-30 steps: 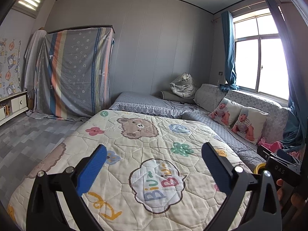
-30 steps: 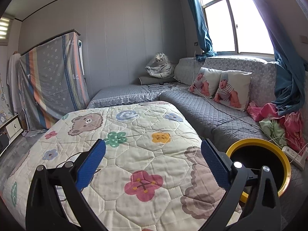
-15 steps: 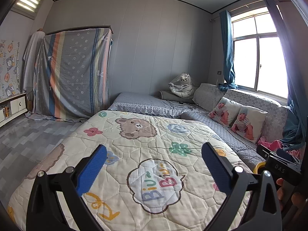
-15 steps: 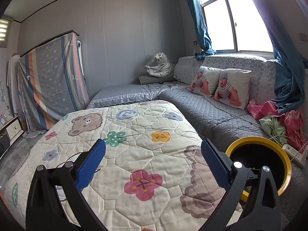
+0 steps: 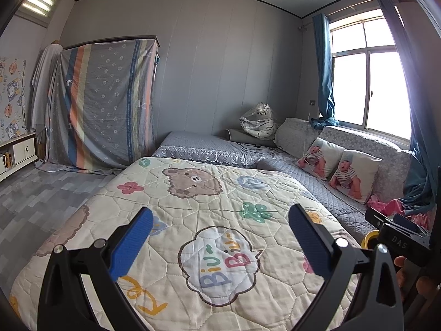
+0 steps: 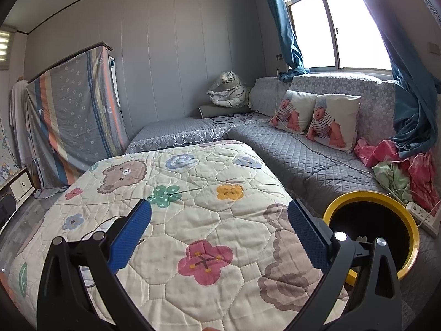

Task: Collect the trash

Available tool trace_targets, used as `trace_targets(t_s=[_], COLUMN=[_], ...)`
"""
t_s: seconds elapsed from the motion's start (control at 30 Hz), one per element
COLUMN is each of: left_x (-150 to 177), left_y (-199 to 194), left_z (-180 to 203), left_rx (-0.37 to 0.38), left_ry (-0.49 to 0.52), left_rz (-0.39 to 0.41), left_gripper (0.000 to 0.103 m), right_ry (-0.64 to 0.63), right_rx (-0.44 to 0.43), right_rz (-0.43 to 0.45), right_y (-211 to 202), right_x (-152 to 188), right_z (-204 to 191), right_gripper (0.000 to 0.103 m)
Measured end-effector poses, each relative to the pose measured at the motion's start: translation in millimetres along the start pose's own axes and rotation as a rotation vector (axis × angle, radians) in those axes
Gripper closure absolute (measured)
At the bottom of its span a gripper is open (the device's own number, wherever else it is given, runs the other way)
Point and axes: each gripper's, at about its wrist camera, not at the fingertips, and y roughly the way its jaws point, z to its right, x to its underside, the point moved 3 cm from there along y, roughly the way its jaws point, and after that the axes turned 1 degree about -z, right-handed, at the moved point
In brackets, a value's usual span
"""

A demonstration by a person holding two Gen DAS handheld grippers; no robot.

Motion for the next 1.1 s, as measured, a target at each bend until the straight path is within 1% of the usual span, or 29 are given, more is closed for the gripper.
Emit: trace_targets(t_s=[0.73,0.93,1.1], left_x=[5,7,7], left_y=[11,13,12], left_z=[0,-1,-1], left_rx=[0.021,0.047,0.03], left_ry=[0.008,-0.002,0.001], left_rz=[-0.019,-0.023,-0.02], left_gripper=[0.008,0.008,0.008], right_ry=[0.019,0.021,0.022], right_rx=[0.002,0.001,0.001], right_rz=[-0.027,-0.036,-0.037], right_y=[7,9,9], right_x=[2,3,4], right_z=[4,6,6], right_gripper=[0.008,0.008,0.008])
